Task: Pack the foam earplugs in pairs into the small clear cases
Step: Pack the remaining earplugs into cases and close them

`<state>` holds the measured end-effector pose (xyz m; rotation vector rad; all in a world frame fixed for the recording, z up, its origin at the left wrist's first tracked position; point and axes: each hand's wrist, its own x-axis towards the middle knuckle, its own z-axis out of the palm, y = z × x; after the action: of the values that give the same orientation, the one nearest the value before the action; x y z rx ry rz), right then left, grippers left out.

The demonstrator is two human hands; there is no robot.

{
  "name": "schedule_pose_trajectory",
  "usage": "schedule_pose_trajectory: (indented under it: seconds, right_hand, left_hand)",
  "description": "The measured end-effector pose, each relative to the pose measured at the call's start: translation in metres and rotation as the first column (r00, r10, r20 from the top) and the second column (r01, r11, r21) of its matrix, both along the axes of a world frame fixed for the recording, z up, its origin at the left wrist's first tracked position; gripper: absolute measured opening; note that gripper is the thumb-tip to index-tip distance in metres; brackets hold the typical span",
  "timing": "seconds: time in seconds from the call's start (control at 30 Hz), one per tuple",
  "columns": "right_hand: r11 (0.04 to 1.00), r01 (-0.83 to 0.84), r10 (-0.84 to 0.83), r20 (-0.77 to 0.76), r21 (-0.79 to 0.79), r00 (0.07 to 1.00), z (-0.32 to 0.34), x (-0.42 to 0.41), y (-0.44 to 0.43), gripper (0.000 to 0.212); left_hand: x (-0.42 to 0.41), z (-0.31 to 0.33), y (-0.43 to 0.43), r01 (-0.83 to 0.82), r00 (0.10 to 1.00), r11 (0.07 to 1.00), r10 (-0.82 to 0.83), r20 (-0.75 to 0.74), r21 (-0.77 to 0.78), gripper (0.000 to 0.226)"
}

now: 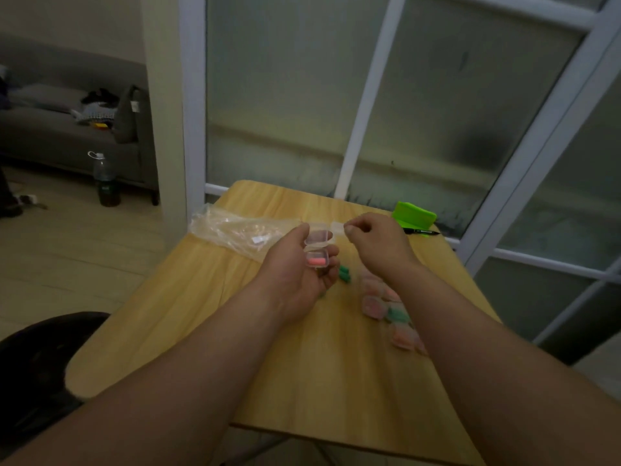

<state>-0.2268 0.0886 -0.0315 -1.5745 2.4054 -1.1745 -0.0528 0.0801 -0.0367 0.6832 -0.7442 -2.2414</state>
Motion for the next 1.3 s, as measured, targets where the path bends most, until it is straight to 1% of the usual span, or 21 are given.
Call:
schedule_pose_trajectory:
  seconds: [0.17, 0.27, 0.33, 0.53, 0.63, 0.73, 0.87, 0.93, 1.0, 1.1, 1.17, 1.23, 1.3]
  right_hand:
    - [0.979, 0.028, 0.015, 0.207, -0.203, 0.978, 0.008, 0.008, 0.054, 0.003]
    - [0.963, 0.046, 0.037, 0.300, -0.265, 0.953, 0.005, 0.012, 0.078, 0.005]
    - [0.963, 0.028, 0.064, 0.329, -0.270, 0.942, 0.005, 0.014, 0.087, 0.008]
    - [0.960, -0.087, 0.160, 0.267, -0.267, 0.950, 0.008, 0.026, 0.098, 0.006]
    - [0.966, -0.155, 0.182, 0.121, -0.207, 0.976, 0.004, 0.033, 0.098, 0.005]
    - [0.975, -0.187, 0.182, -0.056, -0.118, 0.982, -0.002, 0.036, 0.095, 0.005]
    - [0.980, -0.181, 0.171, -0.111, -0.088, 0.979, -0.008, 0.038, 0.092, 0.010]
    - [0.981, -0.175, 0.163, -0.142, -0.078, 0.976, -0.007, 0.039, 0.092, 0.008]
    - [0.980, -0.190, 0.179, -0.144, -0.065, 0.973, -0.007, 0.041, 0.092, 0.004]
    - [0.975, -0.204, 0.194, -0.101, -0.092, 0.976, -0.005, 0.041, 0.094, 0.007]
    - [0.973, -0.165, 0.161, -0.035, -0.162, 0.986, -0.001, 0.037, 0.094, 0.010]
    - [0.969, -0.115, 0.135, 0.077, -0.221, 0.988, 0.005, 0.032, 0.094, 0.011]
    - [0.973, -0.140, 0.166, 0.135, -0.185, 0.977, 0.008, 0.030, 0.094, 0.023]
  left_hand:
    - [-0.006, 0.003, 0.012, 0.013, 1.000, 1.000, -0.013, 0.027, 0.000, 0.044]
    - [-0.008, 0.004, 0.019, 0.034, 0.999, 0.999, -0.034, 0.031, 0.003, 0.043]
    - [-0.008, 0.005, 0.023, 0.047, 0.998, 0.999, -0.046, 0.040, -0.009, 0.043]
    - [-0.006, 0.005, 0.026, 0.086, 0.994, 0.995, -0.083, 0.067, -0.046, 0.044]
    - [-0.007, 0.007, 0.028, 0.126, 0.991, 0.990, -0.123, 0.046, -0.061, 0.039]
    - [-0.008, 0.006, 0.032, 0.135, 0.990, 0.989, -0.131, 0.055, -0.063, 0.041]
    - [-0.011, 0.004, 0.034, 0.129, 0.990, 0.989, -0.124, 0.067, -0.073, 0.049]
    - [-0.011, 0.005, 0.034, 0.123, 0.991, 0.989, -0.117, 0.069, -0.082, 0.049]
    - [-0.011, 0.006, 0.034, 0.122, 0.990, 0.989, -0.115, 0.080, -0.089, 0.050]
    - [-0.010, 0.001, 0.030, 0.134, 0.989, 0.988, -0.129, 0.069, -0.076, 0.052]
    - [-0.009, 0.001, 0.028, 0.153, 0.985, 0.984, -0.145, 0.090, -0.088, 0.050]
    - [-0.007, 0.001, 0.027, 0.183, 0.979, 0.979, -0.174, 0.102, -0.092, 0.043]
    - [-0.006, 0.001, 0.027, 0.209, 0.974, 0.973, -0.198, 0.106, -0.103, 0.043]
